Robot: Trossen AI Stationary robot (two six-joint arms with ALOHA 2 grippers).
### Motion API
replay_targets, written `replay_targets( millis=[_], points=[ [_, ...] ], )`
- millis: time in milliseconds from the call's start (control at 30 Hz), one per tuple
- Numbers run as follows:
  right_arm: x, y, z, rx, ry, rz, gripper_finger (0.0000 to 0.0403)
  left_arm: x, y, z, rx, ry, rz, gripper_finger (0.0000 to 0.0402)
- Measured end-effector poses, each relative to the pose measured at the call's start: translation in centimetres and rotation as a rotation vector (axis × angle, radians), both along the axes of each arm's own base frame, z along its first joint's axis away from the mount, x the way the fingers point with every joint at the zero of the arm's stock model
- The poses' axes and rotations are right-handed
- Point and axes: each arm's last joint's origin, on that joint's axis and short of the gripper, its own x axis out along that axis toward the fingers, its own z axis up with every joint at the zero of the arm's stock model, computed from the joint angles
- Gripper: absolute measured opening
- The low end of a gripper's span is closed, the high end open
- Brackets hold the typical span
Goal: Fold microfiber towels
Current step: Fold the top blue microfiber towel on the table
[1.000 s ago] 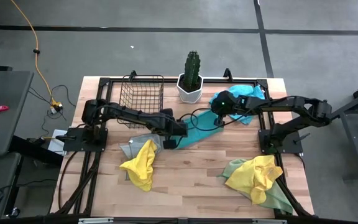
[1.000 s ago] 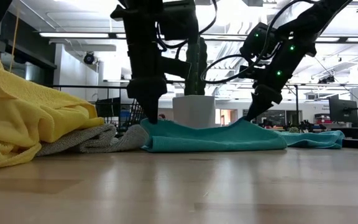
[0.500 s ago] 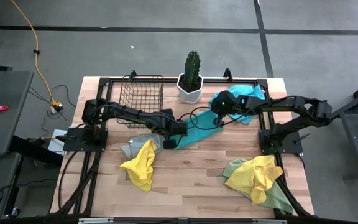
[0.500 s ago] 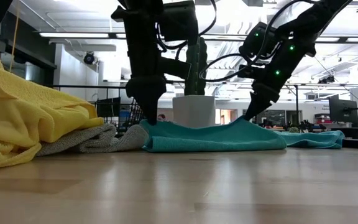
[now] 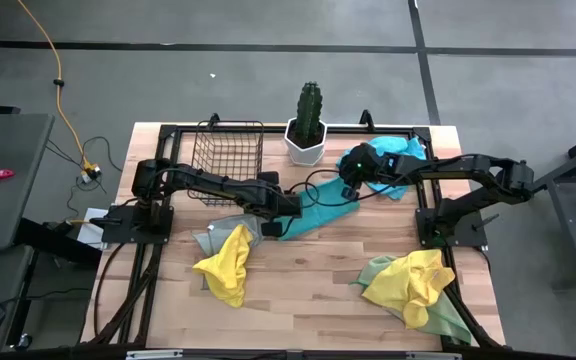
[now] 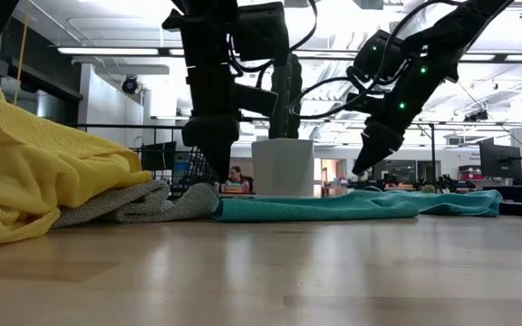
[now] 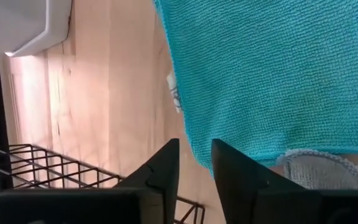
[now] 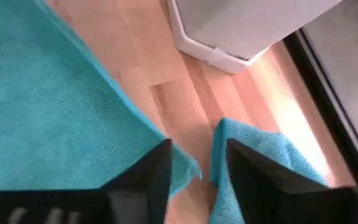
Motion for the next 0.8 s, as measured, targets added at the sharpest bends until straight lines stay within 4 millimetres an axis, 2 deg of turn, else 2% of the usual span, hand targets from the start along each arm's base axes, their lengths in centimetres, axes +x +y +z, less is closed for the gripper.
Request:
replay_targets(
  millis=[100, 200, 467, 800],
  points=[
    [0.0, 0.0, 0.0, -0.018, 0.014, 0.014, 0.0183, 0.0, 0.0, 0.1, 0.000, 0.000, -0.007, 0.0104],
    [0.0, 0.0, 0.0, -0.005, 0.015, 0.023, 0.0196, 0.2, 0.0, 0.3, -0.006, -0.031, -0.018, 0.0109],
    [-0.5, 1.2, -1.4, 0.207, -0.033, 0.118, 0.0195, 2.4, -0.8, -0.2, -0.127, -0.267, -0.173, 0.0110],
    [-1.6, 4.0, -4.3, 0.221, 0.001, 0.094, 0.0194, 3.4, -1.2, 0.3, -0.083, -0.402, -0.165, 0.0110]
  ],
)
